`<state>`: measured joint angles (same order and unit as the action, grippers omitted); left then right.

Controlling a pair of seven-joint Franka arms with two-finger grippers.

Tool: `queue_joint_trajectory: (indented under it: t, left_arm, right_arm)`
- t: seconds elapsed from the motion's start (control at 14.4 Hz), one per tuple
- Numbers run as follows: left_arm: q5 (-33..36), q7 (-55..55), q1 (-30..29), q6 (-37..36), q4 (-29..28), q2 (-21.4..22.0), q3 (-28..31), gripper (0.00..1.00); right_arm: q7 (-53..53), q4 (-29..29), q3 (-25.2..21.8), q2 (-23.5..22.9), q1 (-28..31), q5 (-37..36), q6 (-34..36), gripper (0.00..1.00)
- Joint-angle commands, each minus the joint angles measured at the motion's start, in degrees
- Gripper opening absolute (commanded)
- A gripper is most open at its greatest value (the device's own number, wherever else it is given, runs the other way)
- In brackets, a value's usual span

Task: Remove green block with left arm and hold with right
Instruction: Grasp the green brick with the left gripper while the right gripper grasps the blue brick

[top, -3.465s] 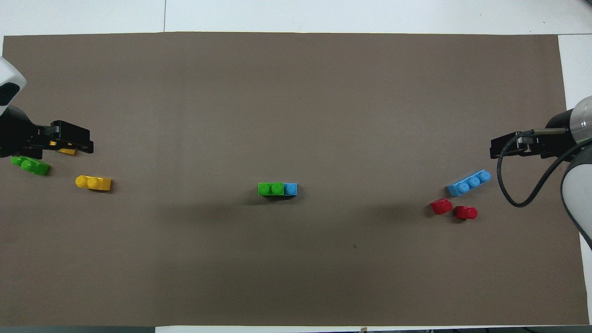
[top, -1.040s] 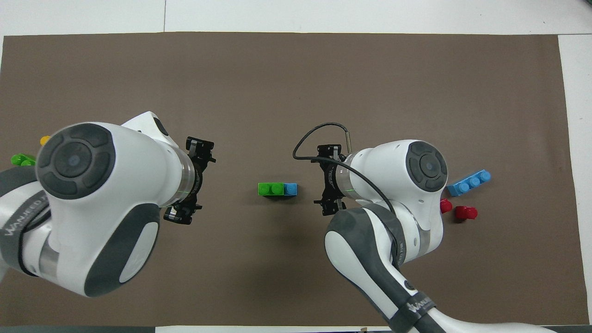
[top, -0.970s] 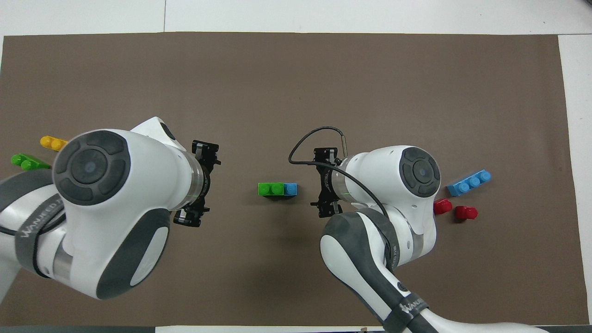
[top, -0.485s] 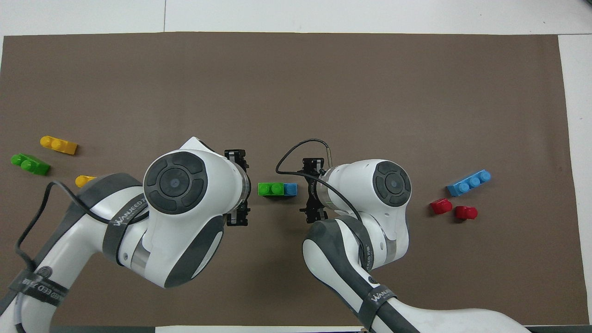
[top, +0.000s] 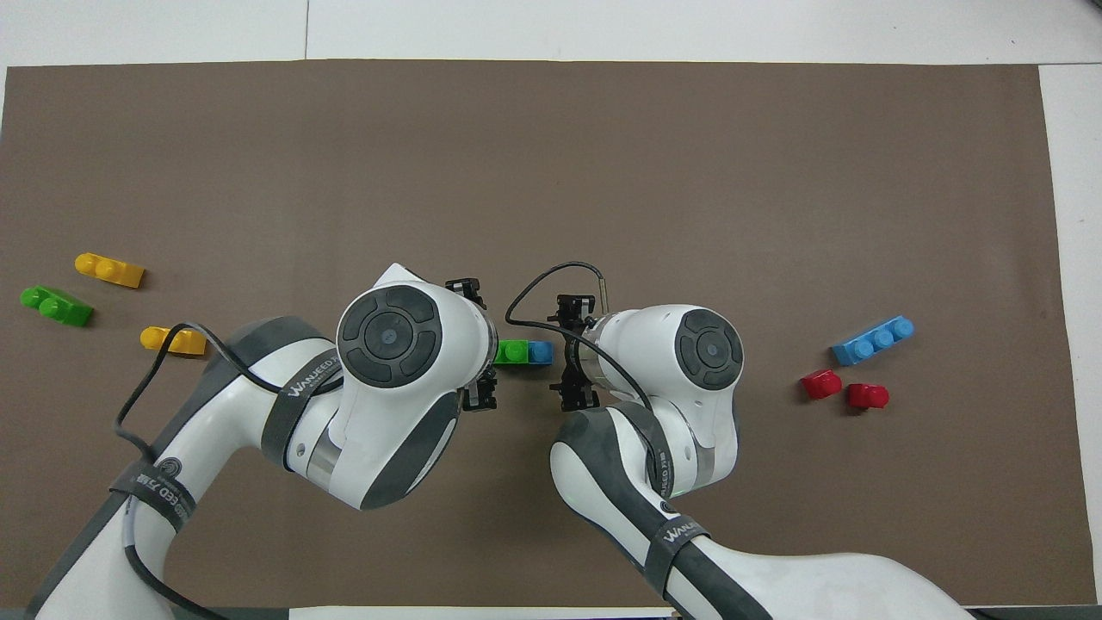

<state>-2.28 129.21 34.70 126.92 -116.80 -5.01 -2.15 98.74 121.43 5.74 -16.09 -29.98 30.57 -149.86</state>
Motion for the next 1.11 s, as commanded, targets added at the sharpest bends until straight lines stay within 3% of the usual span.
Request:
queue_joint_trajectory:
  t: [0.0,0.35,0.55,0.83,1.04]
  left_arm:
    - [-0.3,1.2,1.2,2.9,-1.8,-0.3,1.1,1.0]
    - [-0.2,2.6,1.7,4.2,-4.2,0.0,1.0,1.0]
    - [-0.2,3.2,1.6,7.6,-5.1,-0.3,1.1,1.0]
    - [-0.1,3.3,1.1,9.5,-5.1,-0.9,1.2,1.0]
    - [0.1,3.5,1.2,10.1,-4.9,-2.2,1.2,1.0]
  right_arm:
    - [-2.4,-2.0,0.0,-2.5,-0.3,1.5,-1.4,0.99]
    - [-2.4,-3.0,0.1,-4.7,-0.3,1.5,-2.5,0.94]
    - [-2.3,-3.0,0.2,-4.7,-0.3,1.5,-2.5,0.84]
    - [-2.3,-3.0,0.2,-4.7,-0.3,1.5,-2.5,0.57]
    - [-2.3,-3.0,0.2,-4.7,-0.3,1.5,-2.5,0.22]
